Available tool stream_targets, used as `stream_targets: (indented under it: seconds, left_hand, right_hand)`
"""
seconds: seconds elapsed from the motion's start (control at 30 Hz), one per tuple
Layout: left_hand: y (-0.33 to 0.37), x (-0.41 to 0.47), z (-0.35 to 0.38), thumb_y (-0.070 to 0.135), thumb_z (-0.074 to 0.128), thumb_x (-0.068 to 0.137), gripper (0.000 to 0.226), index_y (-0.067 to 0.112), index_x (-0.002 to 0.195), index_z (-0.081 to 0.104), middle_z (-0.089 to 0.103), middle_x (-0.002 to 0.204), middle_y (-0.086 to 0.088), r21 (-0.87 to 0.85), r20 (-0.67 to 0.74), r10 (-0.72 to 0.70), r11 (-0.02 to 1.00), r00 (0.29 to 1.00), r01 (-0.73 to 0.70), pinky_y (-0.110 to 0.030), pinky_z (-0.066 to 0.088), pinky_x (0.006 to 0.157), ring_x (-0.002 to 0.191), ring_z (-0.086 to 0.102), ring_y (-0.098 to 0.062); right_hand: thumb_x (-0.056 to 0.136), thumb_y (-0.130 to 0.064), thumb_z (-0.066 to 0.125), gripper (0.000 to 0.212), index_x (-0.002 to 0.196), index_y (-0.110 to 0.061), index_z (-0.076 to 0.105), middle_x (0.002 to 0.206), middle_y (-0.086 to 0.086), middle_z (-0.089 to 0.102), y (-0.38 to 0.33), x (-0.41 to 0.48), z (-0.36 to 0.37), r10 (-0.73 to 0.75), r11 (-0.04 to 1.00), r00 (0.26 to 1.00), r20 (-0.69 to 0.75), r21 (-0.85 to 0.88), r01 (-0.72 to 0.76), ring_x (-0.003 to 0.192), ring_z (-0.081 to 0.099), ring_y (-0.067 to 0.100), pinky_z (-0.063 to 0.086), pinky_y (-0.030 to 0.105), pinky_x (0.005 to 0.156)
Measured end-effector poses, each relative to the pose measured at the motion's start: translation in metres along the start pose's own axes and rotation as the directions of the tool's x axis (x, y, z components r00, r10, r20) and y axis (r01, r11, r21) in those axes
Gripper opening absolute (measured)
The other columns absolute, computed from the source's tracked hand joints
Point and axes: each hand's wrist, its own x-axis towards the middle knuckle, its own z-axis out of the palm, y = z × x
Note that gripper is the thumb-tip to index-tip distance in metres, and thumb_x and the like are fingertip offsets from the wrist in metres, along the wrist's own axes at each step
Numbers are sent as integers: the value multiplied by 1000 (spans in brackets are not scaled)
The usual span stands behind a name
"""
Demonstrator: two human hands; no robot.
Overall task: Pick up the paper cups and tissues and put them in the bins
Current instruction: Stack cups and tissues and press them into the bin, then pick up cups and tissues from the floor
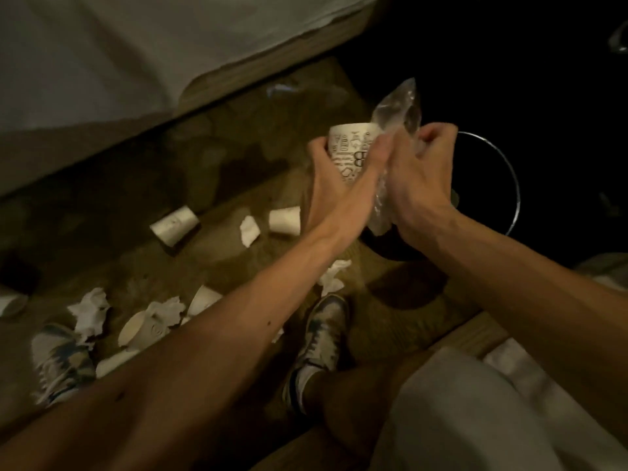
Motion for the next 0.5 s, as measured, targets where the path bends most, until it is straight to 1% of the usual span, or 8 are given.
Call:
stream_targets:
  seconds: [0.03,0.1,0.17,0.23,0.27,0.33,0.43,0.5]
  left_hand:
    - [4,2,16,75,53,82,63,38,127,29,62,108,10,21,68,21,1000,997,-23,-25,56,64,87,66,-4]
    - [9,10,49,71,52,85,71,33,139,24,60,121,2,60,188,48,996,981,-60,-35,59,78,101,65,-14]
    - [8,22,81,70,50,87,76,30,145,20,54,132,-4,128,265,47,988,963,-84,-45,54,91,112,60,-23]
    - [2,34,109,68,49,89,77,25,146,21,51,137,-5,235,291,27,967,956,-99,-47,50,97,118,56,-25]
    - [-3,40,120,68,49,89,76,24,146,22,50,138,-6,301,294,11,948,956,-104,-47,50,96,119,54,-26]
    - [-16,52,139,67,48,90,77,24,148,20,47,140,-10,432,310,-14,893,951,-128,-46,51,95,121,53,-29]
    - [-33,66,154,60,50,93,74,16,147,25,49,138,-16,603,351,13,762,936,-236,-38,46,90,122,52,-32]
    - [-42,71,155,57,47,96,66,13,143,34,54,132,-18,734,412,120,544,903,-407,-39,41,83,118,53,-34]
  right_hand:
    - [101,-32,47,15,99,-18,42,83,-8,50,7,12,-15,-1,1000,1000,-26,5,1,67,48,3,41,13,54]
    - [104,-35,39,22,95,-18,49,87,-4,56,22,34,-40,41,999,997,-59,34,-39,75,55,7,45,21,63]
    - [106,-36,30,33,109,-16,56,103,-2,61,41,55,-58,122,991,989,-83,71,-117,96,60,13,48,27,79]
    - [106,-36,24,44,126,-11,55,122,4,60,63,73,-71,235,970,969,-77,73,-230,113,58,21,47,38,96]
    - [106,-35,23,46,127,-10,55,122,8,61,76,81,-75,286,957,956,-61,67,-282,114,57,25,47,41,97]
    - [105,-34,22,44,120,-11,56,114,9,63,100,92,-80,364,931,931,-10,30,-364,108,58,26,49,39,89]
    - [105,-29,24,44,123,-5,56,124,17,60,133,104,-80,416,899,905,89,-192,-394,107,57,31,46,37,90]
    - [105,-27,28,43,128,-1,53,127,20,59,151,109,-78,463,861,876,135,-302,-408,111,59,34,48,40,96]
